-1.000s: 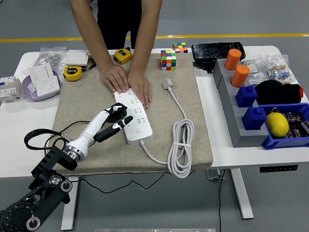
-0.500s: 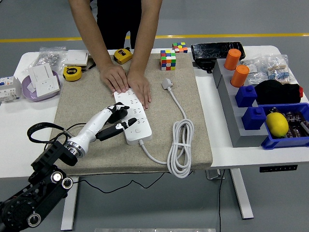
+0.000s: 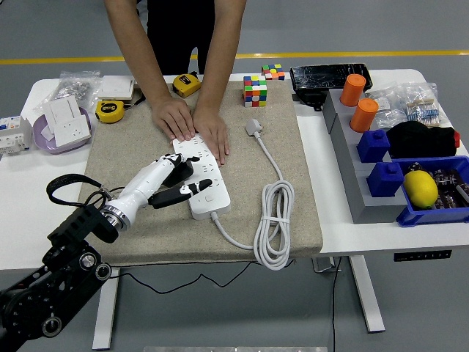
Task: Pick up the plug,place it near the board,insert it into the board,press the button
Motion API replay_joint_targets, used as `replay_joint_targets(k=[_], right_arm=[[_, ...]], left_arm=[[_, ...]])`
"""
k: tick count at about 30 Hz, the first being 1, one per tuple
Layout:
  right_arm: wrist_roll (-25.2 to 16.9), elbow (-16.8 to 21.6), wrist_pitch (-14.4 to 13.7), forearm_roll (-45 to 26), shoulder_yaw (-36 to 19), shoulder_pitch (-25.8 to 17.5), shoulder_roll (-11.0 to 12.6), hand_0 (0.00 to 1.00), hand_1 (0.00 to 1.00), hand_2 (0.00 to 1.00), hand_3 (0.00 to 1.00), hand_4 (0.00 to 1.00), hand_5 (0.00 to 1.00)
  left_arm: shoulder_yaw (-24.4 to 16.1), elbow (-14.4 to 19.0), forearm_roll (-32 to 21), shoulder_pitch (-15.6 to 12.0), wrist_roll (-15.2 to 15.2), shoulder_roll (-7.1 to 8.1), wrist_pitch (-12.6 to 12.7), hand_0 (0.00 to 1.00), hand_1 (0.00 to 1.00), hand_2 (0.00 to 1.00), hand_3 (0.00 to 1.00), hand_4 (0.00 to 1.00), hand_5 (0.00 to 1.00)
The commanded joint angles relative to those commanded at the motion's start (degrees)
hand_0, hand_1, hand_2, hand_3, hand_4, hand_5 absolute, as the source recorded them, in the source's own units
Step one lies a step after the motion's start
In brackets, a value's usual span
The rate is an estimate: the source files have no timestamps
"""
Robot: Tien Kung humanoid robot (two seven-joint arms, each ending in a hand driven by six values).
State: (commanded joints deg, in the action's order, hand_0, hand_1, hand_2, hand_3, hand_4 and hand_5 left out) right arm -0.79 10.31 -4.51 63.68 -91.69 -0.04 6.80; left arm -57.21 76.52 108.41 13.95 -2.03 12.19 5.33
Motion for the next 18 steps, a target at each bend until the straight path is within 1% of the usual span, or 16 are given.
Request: replay_joint_targets(k=[4, 7, 10, 14, 15, 18], right_arm=[[-0.01, 0.0, -0.02, 0.05, -0.09, 0.01, -0.04, 0.915, 0.863, 0.8, 0.792, 0.998, 0.998], [-0.02, 0.0, -0.03, 0.12, -0.17, 0.0, -0.04, 0.915, 0.863, 0.8, 0.792, 0.998, 0.998], [-0.05, 0.0, -0.03, 0.11, -0.28, 0.04, -0.08, 0.914, 0.862, 0.801, 0.792, 0.998, 0.998], [-0.03, 0.0, -0.05, 0.12, -0.38, 0.05, -0.11, 0.914, 0.862, 0.801, 0.792, 0.998, 0.998], [-0.07, 0.0, -0.02, 0.08, -0.36, 0.03, -0.11, 0.914, 0.863, 0.8, 0.792, 0.998, 0.998], [-0.06, 0.0, -0.03, 0.06, -0.38, 0.02, -0.12, 0.914, 0.863, 0.8, 0.792, 0.998, 0.998]], left_arm=[[-0.71, 1.02, 1.45, -0.17, 0.1, 0.0, 0.35, 0.986, 0.962, 0.921, 0.872, 0.998, 0.998], [-1.83, 2.86, 3.85, -0.55, -0.04, 0.02, 1.04, 0.986, 0.962, 0.921, 0.872, 0.998, 0.998], [-3.03, 4.66, 7.35, -1.1, -1.3, 0.38, 1.25, 0.994, 0.963, 0.918, 0.869, 0.998, 0.998], [-3.44, 4.38, 10.27, -1.37, -2.32, 1.01, 0.77, 0.994, 0.963, 0.918, 0.869, 0.998, 0.998], [-3.27, 3.86, 10.83, -1.48, -2.68, 1.3, 0.33, 0.998, 0.966, 0.913, 0.85, 0.998, 0.998], [-2.29, 2.33, 11.69, -1.48, -3.04, 1.79, -0.13, 0.998, 0.966, 0.913, 0.85, 0.998, 0.998]])
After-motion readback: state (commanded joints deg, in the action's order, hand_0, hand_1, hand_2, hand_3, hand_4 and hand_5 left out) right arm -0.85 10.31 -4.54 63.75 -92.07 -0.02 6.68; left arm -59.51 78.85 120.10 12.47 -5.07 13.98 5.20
